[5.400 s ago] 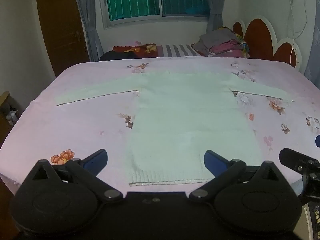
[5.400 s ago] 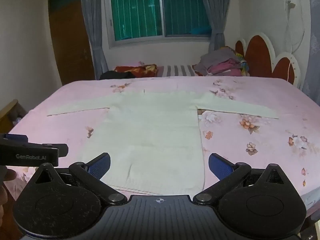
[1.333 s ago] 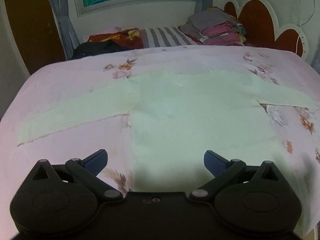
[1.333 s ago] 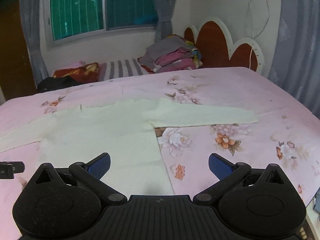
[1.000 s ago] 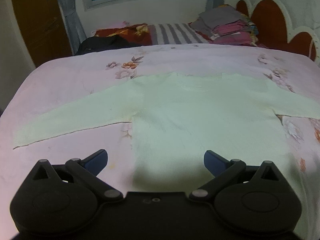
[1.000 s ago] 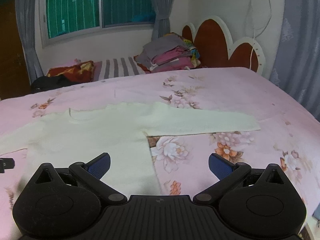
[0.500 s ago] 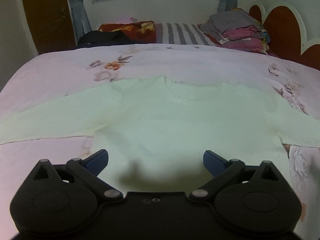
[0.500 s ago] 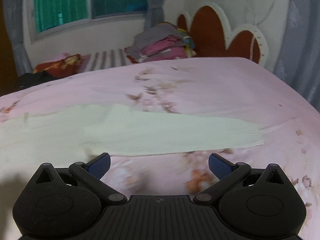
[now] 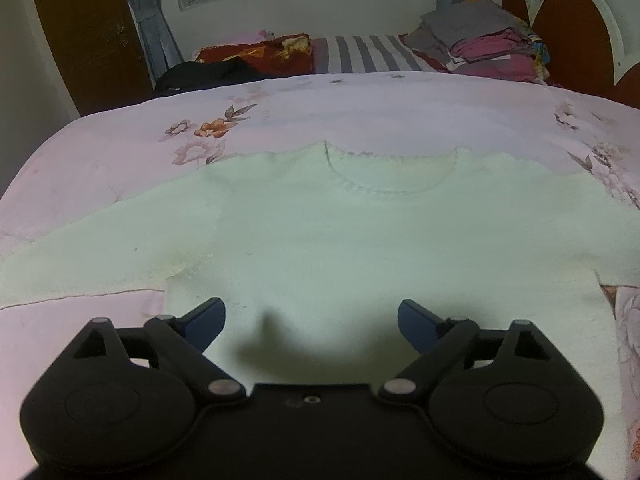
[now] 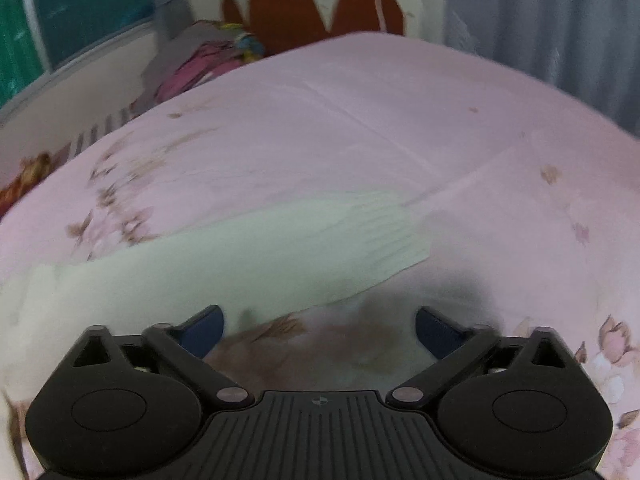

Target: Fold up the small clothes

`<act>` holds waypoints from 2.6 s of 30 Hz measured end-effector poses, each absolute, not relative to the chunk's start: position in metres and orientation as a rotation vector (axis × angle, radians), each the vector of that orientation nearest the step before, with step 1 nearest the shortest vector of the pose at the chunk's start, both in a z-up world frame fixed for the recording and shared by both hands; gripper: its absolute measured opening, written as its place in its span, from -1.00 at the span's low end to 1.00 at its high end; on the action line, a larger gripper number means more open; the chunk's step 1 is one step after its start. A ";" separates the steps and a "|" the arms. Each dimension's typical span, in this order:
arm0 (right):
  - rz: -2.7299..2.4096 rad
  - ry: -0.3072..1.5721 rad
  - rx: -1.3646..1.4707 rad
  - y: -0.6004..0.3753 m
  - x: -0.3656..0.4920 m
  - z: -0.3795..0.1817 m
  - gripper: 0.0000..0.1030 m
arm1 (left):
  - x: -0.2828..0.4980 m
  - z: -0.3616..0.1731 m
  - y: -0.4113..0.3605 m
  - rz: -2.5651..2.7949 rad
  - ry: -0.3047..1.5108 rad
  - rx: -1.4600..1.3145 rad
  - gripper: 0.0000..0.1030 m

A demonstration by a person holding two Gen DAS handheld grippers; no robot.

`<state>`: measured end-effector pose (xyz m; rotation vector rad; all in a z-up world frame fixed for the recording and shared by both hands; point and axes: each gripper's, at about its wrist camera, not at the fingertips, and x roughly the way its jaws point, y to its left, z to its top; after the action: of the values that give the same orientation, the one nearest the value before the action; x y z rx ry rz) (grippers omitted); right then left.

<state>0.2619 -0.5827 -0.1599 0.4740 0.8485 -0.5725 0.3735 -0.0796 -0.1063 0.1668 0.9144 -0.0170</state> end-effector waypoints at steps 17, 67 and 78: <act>-0.515 0.704 0.545 -0.598 0.266 -0.144 -0.88 | 0.383 -0.103 -0.056 -0.032 0.949 0.102 0.32; -0.154 0.829 0.188 -0.311 0.289 -0.138 0.51 | 0.450 -0.153 -0.028 -0.283 1.018 -0.221 -0.57; -0.188 0.864 0.276 -0.336 0.293 -0.155 0.13 | 0.455 -0.089 -0.022 -0.347 0.852 -0.294 -0.89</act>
<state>0.2934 -0.3364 -0.1552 0.2763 0.8637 -0.1880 0.4550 -0.0218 -0.0887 -0.2936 0.8517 -0.3472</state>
